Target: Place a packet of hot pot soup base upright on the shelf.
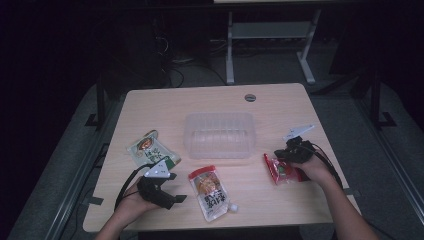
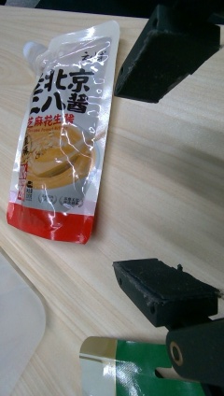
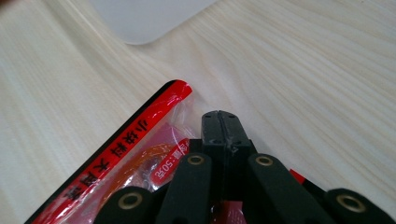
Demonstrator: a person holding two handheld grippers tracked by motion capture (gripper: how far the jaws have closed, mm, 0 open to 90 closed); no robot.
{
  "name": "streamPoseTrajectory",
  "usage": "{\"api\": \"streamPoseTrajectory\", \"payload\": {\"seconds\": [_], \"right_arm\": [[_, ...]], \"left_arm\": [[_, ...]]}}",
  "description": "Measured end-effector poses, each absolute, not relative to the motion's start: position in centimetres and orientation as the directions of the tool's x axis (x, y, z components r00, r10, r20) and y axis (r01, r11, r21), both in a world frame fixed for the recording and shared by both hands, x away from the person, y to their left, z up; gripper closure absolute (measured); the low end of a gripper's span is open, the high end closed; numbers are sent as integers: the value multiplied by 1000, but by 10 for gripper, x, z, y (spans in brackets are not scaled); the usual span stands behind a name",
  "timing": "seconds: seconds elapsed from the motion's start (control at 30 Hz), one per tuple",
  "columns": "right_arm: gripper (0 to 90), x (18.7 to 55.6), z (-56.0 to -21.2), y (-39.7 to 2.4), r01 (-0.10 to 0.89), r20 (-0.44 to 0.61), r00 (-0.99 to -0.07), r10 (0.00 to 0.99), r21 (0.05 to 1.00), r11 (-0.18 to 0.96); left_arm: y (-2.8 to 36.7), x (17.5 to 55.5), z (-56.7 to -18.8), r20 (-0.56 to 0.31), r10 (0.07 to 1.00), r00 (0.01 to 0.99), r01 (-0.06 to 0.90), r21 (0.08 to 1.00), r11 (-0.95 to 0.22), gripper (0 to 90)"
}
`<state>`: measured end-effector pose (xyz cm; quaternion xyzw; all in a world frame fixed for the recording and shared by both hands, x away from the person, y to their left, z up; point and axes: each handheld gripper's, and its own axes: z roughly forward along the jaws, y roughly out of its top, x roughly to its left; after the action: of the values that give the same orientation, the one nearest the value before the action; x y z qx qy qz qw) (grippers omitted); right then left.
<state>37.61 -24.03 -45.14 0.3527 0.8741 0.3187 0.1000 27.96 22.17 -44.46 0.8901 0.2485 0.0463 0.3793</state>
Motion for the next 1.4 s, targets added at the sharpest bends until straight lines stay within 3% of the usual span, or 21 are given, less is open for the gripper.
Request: {"api": "streamPoseTrajectory", "payload": {"seconds": [0.5,1.4], "right_arm": [[900,364,-441,-305,642,46,-594,803,628,439],[900,349,-460,-323,693,65,-564,823,581,428]], "left_arm": [[219,281,-443,-102,469,877,397,702,-591,133],[204,295,-440,-93,434,896,361,721,-592,133]]}}
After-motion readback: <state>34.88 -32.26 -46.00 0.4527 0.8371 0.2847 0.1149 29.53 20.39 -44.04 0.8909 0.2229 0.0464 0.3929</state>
